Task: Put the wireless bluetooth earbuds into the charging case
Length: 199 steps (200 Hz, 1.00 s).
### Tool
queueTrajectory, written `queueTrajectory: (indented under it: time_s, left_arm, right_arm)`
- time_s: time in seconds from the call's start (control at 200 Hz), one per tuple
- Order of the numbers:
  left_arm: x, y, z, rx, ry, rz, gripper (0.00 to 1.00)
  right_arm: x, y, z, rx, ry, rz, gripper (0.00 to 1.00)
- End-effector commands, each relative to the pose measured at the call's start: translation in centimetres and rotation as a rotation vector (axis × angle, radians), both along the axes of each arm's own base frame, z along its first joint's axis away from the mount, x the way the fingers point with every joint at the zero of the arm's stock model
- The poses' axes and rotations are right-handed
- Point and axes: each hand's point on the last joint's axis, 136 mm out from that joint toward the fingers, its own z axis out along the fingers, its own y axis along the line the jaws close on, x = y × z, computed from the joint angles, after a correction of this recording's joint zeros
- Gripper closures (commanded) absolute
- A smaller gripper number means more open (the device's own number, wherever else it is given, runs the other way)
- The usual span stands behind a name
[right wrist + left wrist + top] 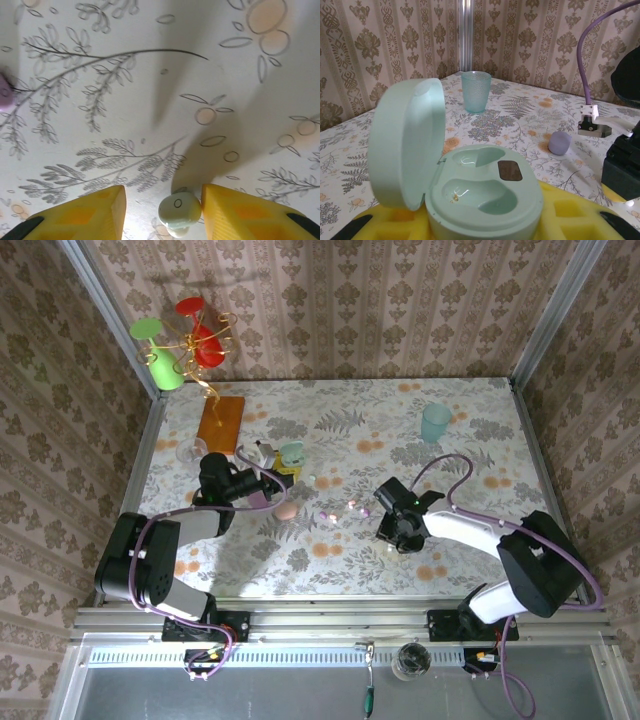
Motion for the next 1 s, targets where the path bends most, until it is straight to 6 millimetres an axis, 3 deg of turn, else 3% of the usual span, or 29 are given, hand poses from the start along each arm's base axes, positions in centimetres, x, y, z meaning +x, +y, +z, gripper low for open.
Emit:
queueTrajectory:
  time_s: [0.0, 0.245, 0.39, 0.705, 0.99]
  left_arm:
    - [-0.1, 0.1, 1.4, -0.009, -0.053, -0.006, 0.66]
    - [-0.1, 0.2, 1.1, -0.005, -0.051, 0.003, 0.66]
    - [0.1, 0.2, 0.9, 0.0, -0.055, 0.004, 0.66]
    - [0.2, 0.3, 1.1, 0.0, -0.064, 0.006, 0.66]
    - [0.2, 0.3, 1.1, 0.0, -0.06, 0.01, 0.66]
  right_arm:
    - [1.7, 0.8, 0.8, 0.007, -0.04, 0.02, 0.56]
    - [2.6, 1.2, 1.3, 0.021, -0.054, 0.047, 0.58]
    - [2.8, 0.1, 2.5, -0.037, -0.108, 0.106, 0.54]
    - [0.7, -3.0, 5.0, -0.475, -0.053, 0.456, 0.52]
    - [0.5, 0.0, 3.6, -0.606, 0.041, 0.657, 0.56]
